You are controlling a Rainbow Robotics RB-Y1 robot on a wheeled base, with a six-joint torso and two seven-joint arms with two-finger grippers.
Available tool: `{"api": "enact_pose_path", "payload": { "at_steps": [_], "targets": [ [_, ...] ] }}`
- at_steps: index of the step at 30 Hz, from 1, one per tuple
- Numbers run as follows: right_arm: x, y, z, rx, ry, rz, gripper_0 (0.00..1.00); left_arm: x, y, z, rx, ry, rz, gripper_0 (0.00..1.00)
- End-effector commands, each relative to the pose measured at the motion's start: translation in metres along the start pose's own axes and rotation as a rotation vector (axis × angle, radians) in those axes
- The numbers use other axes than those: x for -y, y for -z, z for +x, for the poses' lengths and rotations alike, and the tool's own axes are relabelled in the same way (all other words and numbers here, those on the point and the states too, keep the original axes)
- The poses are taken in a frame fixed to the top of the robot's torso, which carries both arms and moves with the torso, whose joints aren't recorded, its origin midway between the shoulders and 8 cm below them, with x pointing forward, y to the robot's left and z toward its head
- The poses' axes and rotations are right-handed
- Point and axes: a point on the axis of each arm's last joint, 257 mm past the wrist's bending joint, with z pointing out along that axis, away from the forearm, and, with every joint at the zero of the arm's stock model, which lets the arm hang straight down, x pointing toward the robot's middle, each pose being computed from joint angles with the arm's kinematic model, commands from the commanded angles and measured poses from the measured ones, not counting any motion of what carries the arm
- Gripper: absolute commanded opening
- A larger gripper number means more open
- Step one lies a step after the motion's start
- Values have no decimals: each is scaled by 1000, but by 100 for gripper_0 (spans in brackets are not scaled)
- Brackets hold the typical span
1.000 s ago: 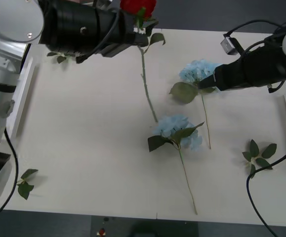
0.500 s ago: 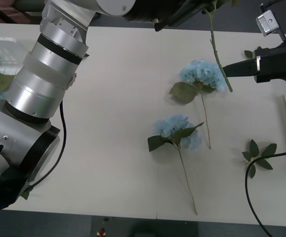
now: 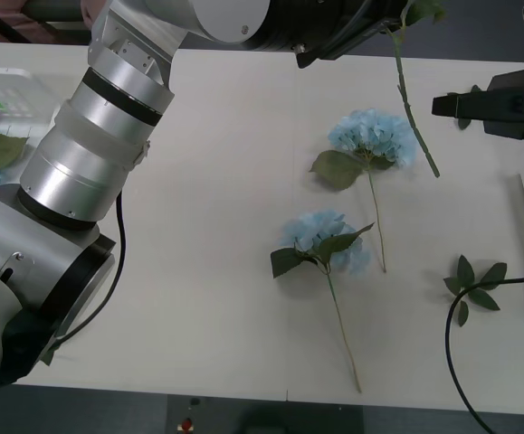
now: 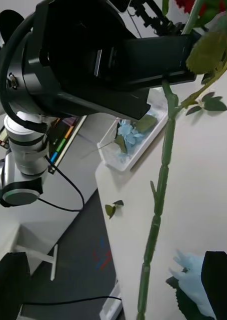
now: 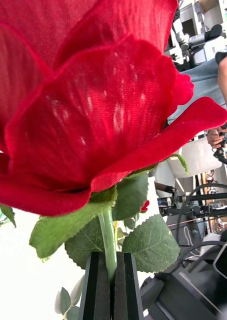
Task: Put the red flowers into the right box and the blue flowers into the left box
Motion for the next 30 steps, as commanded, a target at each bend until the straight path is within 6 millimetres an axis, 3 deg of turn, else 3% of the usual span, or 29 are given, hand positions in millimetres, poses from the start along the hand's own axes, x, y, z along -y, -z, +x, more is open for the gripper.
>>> {"api": "enact_pose_path", "payload": {
  "at_steps": [1, 9, 16, 18, 19, 20, 21, 30],
  "targets": [
    [-2, -8, -10, -24, 1, 9, 100, 19, 7, -17, 42, -26, 26, 0],
    [7, -40, -23, 9, -18, 18, 100, 16, 7, -19, 48, -31, 15, 0],
    [9, -50, -27, 33, -39, 10, 93, 14, 7, -20, 55, -38, 7, 0],
    [9, -50, -27, 33, -43, 10, 70, 14, 8, -21, 57, -39, 8, 0],
    [9, -50, -27, 33, -45, 10, 27, 13, 7, -21, 58, -38, 6, 0],
    [9, -50, -27, 33, -48, 10, 11, 13, 7, -21, 58, -38, 5, 0],
    [9, -50, -27, 34, -54, 9, 2, 13, 7, -21, 58, -38, 5, 0],
    [10, -49, -27, 36, -71, 11, 0, 11, 7, -21, 60, -42, -1, 0]
  ]
}}
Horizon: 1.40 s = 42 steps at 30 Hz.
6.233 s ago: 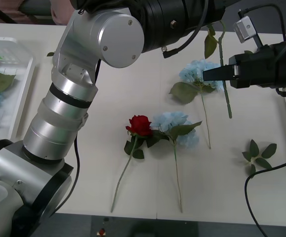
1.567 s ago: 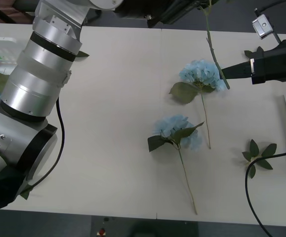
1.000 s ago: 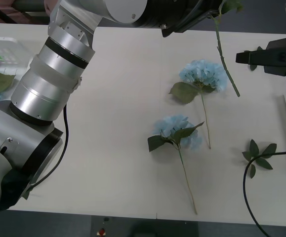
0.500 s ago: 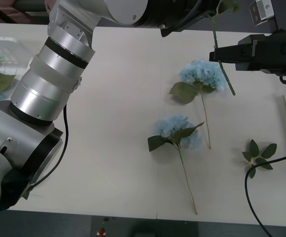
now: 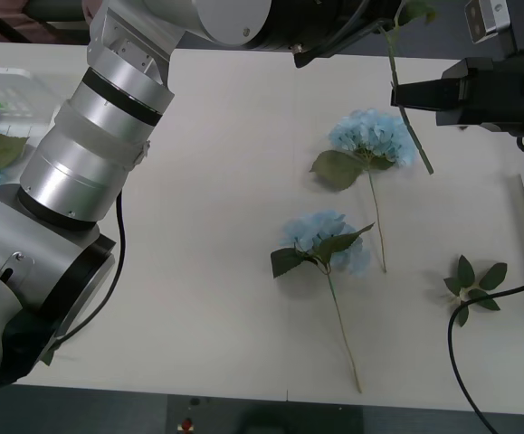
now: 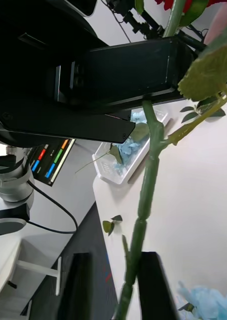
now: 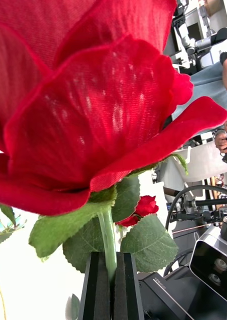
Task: Put the red flowers into the right box and the blue flowers into the left box
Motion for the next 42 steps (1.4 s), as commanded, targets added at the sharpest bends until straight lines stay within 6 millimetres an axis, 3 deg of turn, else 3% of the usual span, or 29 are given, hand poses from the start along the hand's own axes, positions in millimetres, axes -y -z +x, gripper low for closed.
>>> {"api": "enact_pose_path", "payload": {
  "at_steps": [1, 9, 11, 12, 13, 29, 35, 38, 42],
  "targets": [
    [-10, 0, -12, 7, -18, -9, 0, 19, 7, -17, 39, -17, 30, 0],
    [-10, 0, -12, 5, -20, -9, 0, 18, 7, -16, 39, -19, 27, 0],
    [-11, -1, -11, 5, -22, -12, 0, 17, 7, -17, 43, -22, 23, 74],
    [-11, -1, -12, 7, -23, -13, 0, 16, 7, -17, 43, -26, 21, 92],
    [-11, 0, -12, 7, -24, -12, 0, 15, 6, -17, 43, -29, 17, 100],
    [-10, 9, -11, -9, -38, 3, 0, 5, 5, -15, 47, -37, -5, 100],
    [-6, 41, -4, -65, -44, 69, 0, -8, 8, -14, 43, -69, -24, 100],
    [-1, 63, 4, -92, -58, 116, 0, -28, 15, -12, 30, -149, -59, 100],
    [7, 101, 17, -119, -96, 198, 0, -60, 41, 2, 24, -271, -84, 100]
  ]
}}
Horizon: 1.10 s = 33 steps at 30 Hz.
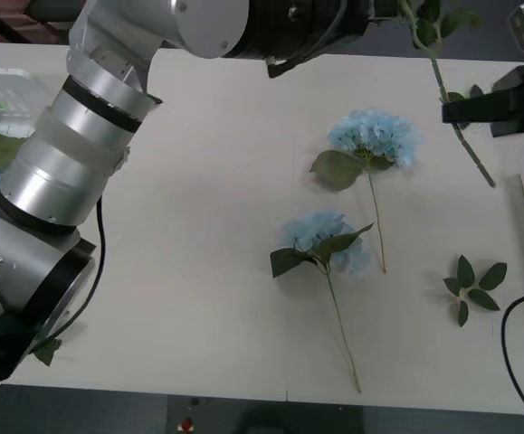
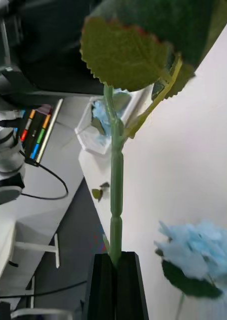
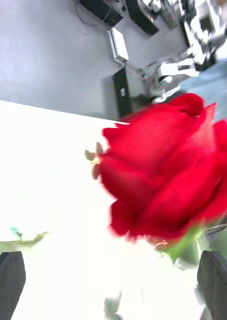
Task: Put the red flowers into the right box and the blue flowers into the left box
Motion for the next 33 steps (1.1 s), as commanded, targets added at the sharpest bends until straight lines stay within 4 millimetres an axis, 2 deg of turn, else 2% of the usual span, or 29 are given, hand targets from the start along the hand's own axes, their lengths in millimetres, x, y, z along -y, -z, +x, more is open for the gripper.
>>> {"api": "enact_pose_path", "payload": {
  "at_steps": [1, 7, 9, 11, 13, 14, 17, 21, 24, 26, 28, 31, 33],
  "targets": [
    [11, 54, 9, 8, -46, 107, 0, -31, 39, 17, 13, -195, -14, 100],
    [40, 121, 41, -9, -146, 296, 0, -65, 92, 72, -36, -377, 2, 100],
    [51, 145, 53, -4, -189, 361, 0, -72, 103, 85, -38, -420, 10, 100],
    [67, 183, 71, -9, -254, 467, 0, -80, 111, 102, -38, -488, 26, 100],
    [77, 207, 82, -11, -303, 534, 0, -87, 113, 109, -35, -553, 25, 100],
    [86, 227, 92, -17, -345, 592, 0, -95, 115, 112, -30, -621, 17, 100],
    [103, 267, 109, -26, -420, 711, 0, -103, 117, 111, -12, -746, 9, 100],
    [120, 303, 124, -50, -458, 850, 0, -91, 113, 110, -28, -858, 29, 100],
    [132, 321, 128, -55, -452, 938, 0, -75, 109, 114, -32, -891, 60, 100],
    [147, 339, 132, -58, -440, 1029, 0, -57, 106, 118, -33, -912, 96, 100],
    [153, 348, 135, -59, -433, 1068, 0, -54, 106, 120, -33, -910, 105, 100],
    [174, 374, 149, -52, -404, 1184, 0, -46, 108, 125, -34, -911, 126, 100],
    [181, 379, 157, -55, -392, 1211, 0, -43, 108, 130, -41, -916, 135, 100]
  ]
}}
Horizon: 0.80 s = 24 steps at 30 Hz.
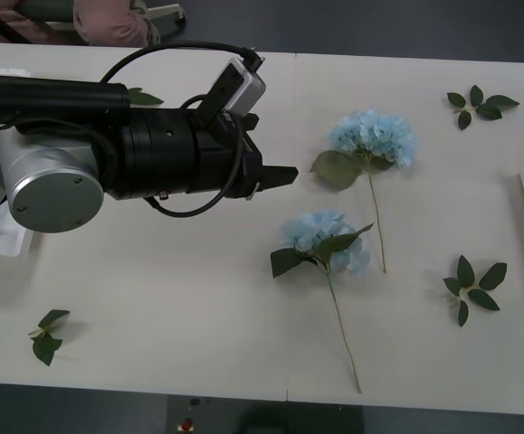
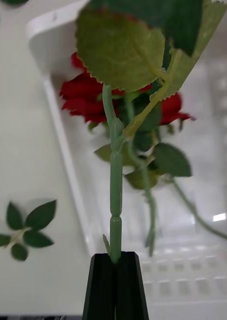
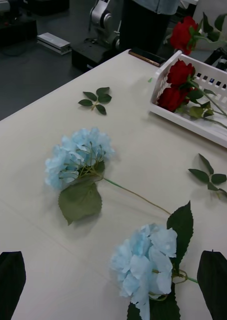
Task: Put the red flowers into the right box and the blue flowers into the left box
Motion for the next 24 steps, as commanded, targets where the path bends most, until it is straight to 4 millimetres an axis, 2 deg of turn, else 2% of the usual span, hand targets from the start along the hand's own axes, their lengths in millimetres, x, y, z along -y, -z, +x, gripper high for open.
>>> {"api": "enact_pose_path", "payload": {
  "at_steps": [1, 6, 9, 11, 12, 13, 14, 17, 20, 21, 24],
  "targets": [
    [25, -1, 7, 4, 67, 78, 0, 19, 3, -18, 32, -71, 38, 100],
    [51, -7, 19, 29, 70, 137, 0, 27, 3, -7, 10, -108, 57, 100],
    [58, -12, 21, 34, 85, 159, 0, 25, 9, 0, -6, -122, 55, 100],
    [58, -14, 21, 34, 93, 163, 24, 25, 11, 2, -12, -134, 58, 100],
    [58, -16, 21, 34, 99, 165, 63, 25, 13, 2, -16, -146, 59, 100],
    [57, -17, 21, 36, 98, 162, 76, 24, 15, 1, -17, -145, 60, 100],
    [55, -17, 20, 38, 98, 155, 85, 25, 16, 1, -21, -147, 65, 100],
    [44, -19, 23, 31, 99, 109, 96, 31, 25, -7, -17, -106, 114, 100],
    [20, -20, 25, 19, 125, 29, 98, 29, 34, -13, -13, -94, 155, 100],
    [7, -19, 25, 10, 150, -13, 98, 31, 35, -16, 2, -89, 181, 100],
    [-16, -15, 27, -17, 156, -84, 97, 33, 33, -20, 33, -81, 214, 100]
  ]
}}
